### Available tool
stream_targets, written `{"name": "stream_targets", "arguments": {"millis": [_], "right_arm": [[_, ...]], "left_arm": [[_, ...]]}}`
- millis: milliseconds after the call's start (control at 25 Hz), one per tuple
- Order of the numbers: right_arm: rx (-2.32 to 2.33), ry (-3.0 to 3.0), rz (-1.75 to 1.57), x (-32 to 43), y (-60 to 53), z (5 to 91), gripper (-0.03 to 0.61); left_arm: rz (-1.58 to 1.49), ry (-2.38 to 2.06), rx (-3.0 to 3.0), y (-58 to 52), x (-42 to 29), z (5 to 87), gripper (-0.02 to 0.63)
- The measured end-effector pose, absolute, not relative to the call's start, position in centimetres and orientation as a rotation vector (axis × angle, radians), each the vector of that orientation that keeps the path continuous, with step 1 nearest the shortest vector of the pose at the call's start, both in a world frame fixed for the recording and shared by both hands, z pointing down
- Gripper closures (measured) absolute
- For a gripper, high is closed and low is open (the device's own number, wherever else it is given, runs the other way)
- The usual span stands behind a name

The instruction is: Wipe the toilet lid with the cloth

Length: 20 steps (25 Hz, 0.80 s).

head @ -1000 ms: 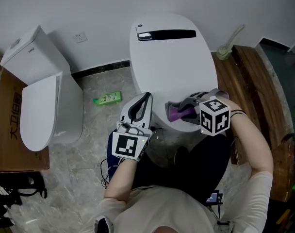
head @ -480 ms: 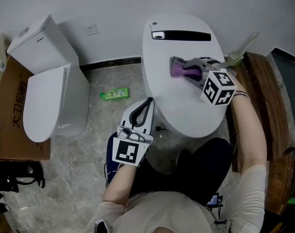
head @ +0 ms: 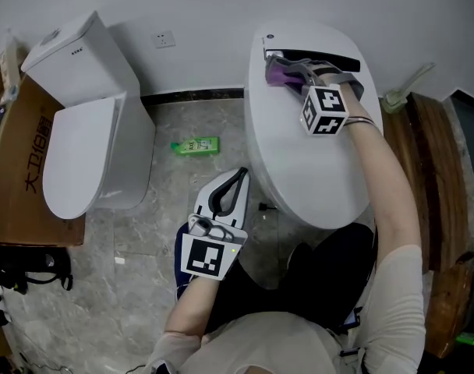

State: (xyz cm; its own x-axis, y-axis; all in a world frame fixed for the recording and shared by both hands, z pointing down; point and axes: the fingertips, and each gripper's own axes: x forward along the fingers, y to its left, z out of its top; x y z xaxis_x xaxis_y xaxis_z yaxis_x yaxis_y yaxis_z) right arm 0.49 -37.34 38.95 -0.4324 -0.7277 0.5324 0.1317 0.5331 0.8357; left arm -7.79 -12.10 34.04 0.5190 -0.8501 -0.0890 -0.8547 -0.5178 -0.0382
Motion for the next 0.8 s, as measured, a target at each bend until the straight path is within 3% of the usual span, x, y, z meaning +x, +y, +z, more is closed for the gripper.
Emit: {"name": "stream_targets", "arguments": {"millis": [320, 800], "right_arm": [[0.624, -1.735, -1.030, -0.2, -41.2, 40.5, 0.497], [0.449, -1.839, -0.821, -0.2, -34.5, 42.2, 0.500]], "left_arm": [[0.047, 1.536, -2.664, -11.8, -9.3, 34.9, 0.598], [0.071, 1.493, -2.671, -12.8, -8.8, 34.0, 0.598]]}}
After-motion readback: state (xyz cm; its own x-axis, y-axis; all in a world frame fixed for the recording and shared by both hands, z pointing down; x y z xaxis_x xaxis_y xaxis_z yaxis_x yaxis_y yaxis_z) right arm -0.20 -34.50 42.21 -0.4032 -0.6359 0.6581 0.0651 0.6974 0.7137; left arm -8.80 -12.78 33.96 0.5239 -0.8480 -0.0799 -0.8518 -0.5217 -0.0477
